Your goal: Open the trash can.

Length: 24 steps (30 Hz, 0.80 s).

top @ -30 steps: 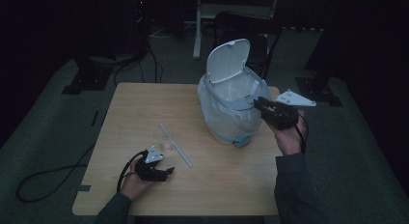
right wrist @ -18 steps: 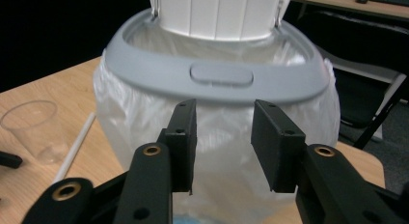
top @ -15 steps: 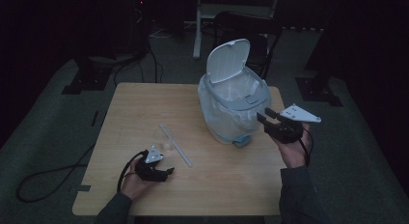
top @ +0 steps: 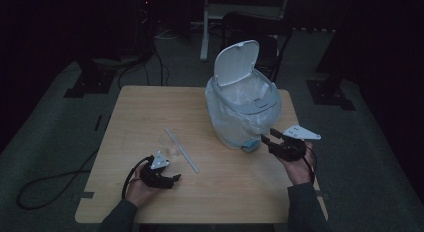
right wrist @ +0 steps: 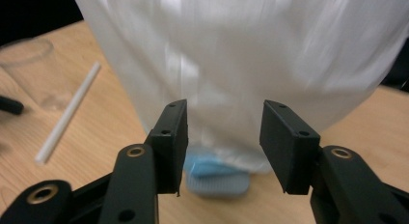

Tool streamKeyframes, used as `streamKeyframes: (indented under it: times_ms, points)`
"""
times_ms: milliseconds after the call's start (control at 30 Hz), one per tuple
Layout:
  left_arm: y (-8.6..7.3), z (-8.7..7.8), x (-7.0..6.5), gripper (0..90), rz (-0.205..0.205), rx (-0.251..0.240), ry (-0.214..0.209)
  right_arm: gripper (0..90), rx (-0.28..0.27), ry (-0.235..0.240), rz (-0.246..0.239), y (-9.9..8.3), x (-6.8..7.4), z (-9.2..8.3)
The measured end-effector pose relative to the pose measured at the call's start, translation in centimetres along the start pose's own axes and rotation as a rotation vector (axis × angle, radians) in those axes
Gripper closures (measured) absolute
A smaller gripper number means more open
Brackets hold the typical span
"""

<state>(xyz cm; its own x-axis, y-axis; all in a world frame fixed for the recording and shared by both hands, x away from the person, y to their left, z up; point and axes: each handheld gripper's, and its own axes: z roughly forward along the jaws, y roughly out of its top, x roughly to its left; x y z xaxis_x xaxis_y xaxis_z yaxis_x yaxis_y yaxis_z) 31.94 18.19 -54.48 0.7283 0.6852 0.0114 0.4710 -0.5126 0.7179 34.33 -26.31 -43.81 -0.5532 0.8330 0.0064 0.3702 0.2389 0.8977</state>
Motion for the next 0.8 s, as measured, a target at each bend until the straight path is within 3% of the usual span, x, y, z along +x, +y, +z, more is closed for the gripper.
streamKeyframes:
  times_ms: [200, 300, 633, 800]
  points:
    - [0.0, 0.0, 0.0, 24.7, 0.0, -0.001, -0.001, 42.7, 0.103, 0.008, -0.006, -3.1, 0.0, 2.0]
    - [0.0, 0.0, -0.1, 21.8, -0.001, 0.002, -0.001, 38.5, 0.146, -0.011, -0.028, -4.4, 0.1, 2.7]
    - [-0.2, -0.2, -0.1, 21.7, 0.001, 0.007, 0.001, 37.1, 0.211, -0.034, -0.003, -7.6, -0.5, 5.1]
    - [-0.1, -0.2, -0.1, 21.7, 0.0, 0.01, 0.0, 38.8, 0.245, -0.031, 0.0, -9.2, -1.6, 5.8]
